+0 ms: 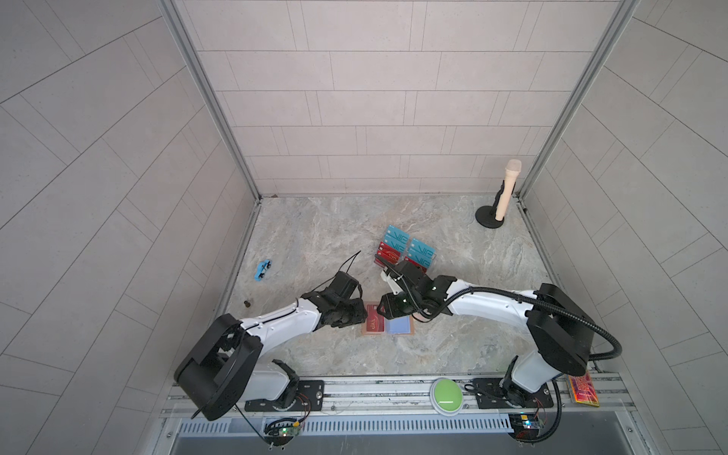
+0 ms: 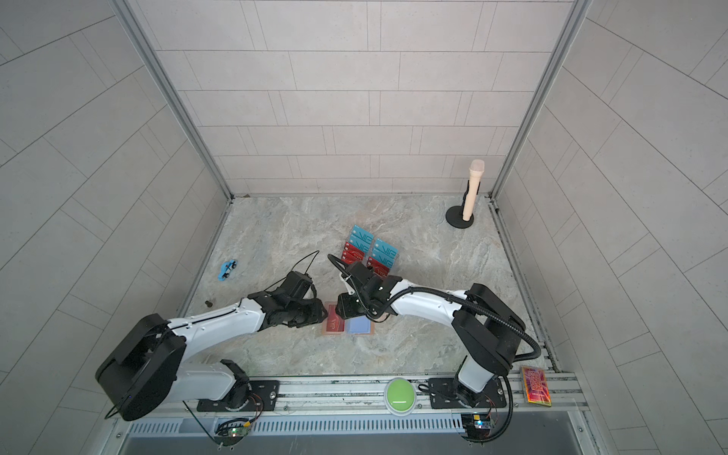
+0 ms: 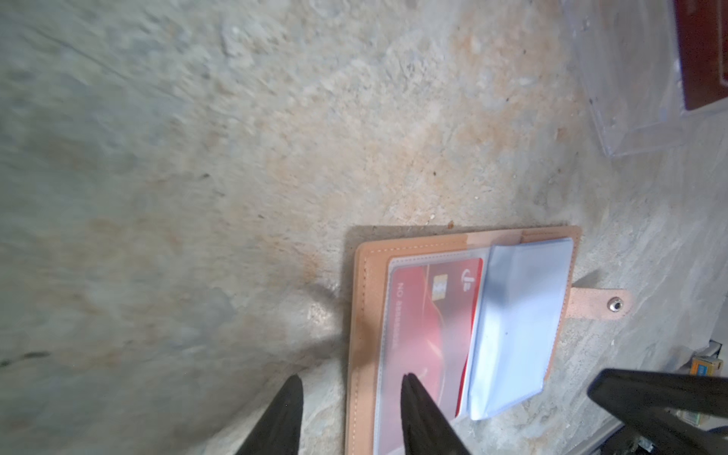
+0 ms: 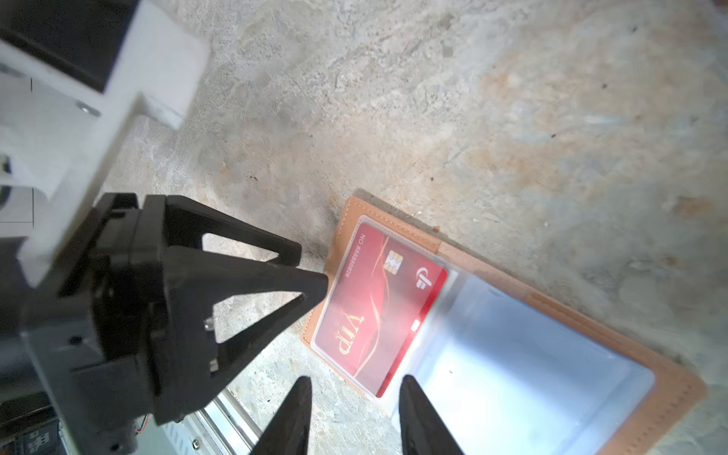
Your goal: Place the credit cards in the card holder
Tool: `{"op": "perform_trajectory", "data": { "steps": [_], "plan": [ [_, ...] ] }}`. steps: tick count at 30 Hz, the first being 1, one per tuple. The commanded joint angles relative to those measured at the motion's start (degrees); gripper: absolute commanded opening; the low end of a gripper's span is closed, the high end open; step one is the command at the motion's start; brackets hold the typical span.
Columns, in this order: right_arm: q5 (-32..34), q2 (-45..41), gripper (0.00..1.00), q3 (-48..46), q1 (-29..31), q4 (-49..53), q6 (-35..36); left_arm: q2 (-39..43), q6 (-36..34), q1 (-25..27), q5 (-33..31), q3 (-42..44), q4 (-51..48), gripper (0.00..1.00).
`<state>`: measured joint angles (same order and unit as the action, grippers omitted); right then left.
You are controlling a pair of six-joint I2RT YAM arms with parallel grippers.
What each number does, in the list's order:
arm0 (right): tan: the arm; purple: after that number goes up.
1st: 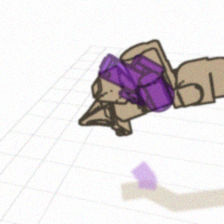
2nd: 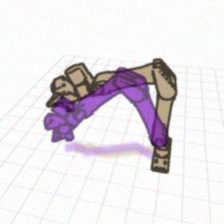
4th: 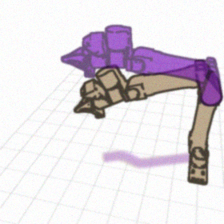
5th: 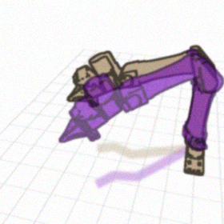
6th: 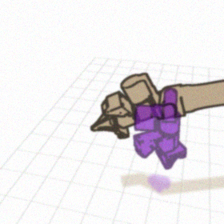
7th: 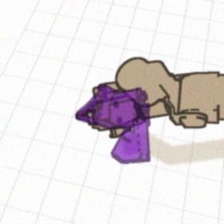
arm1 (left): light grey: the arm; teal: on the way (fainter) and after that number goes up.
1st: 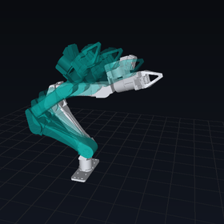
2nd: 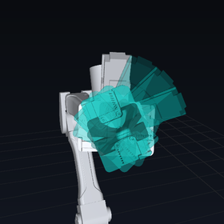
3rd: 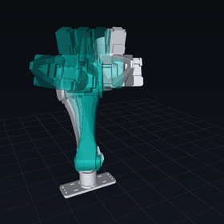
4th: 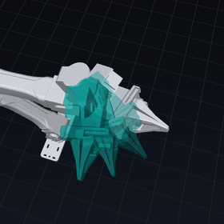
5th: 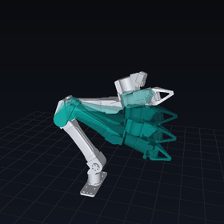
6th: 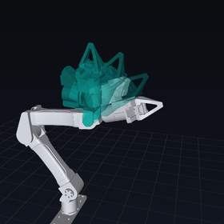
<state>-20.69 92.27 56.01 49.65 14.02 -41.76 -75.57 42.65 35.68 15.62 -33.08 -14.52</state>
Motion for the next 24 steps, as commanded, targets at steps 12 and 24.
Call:
{"op": "perform_trajectory", "data": {
  "steps": [12,24],
  "plan": [
    [2.5,-6.4,0.35,2.4,-6.7,12.3,11.2,4.4,-0.6,3.4,-5.4,-10.5,-11.8,0.42],
    [-3.9,-1.5,0.19,-2.0,-6.8,5.5,8.7,-1.0,11.6,10.5,-1.1,-4.4,11.4,0.36]
  ]
}}
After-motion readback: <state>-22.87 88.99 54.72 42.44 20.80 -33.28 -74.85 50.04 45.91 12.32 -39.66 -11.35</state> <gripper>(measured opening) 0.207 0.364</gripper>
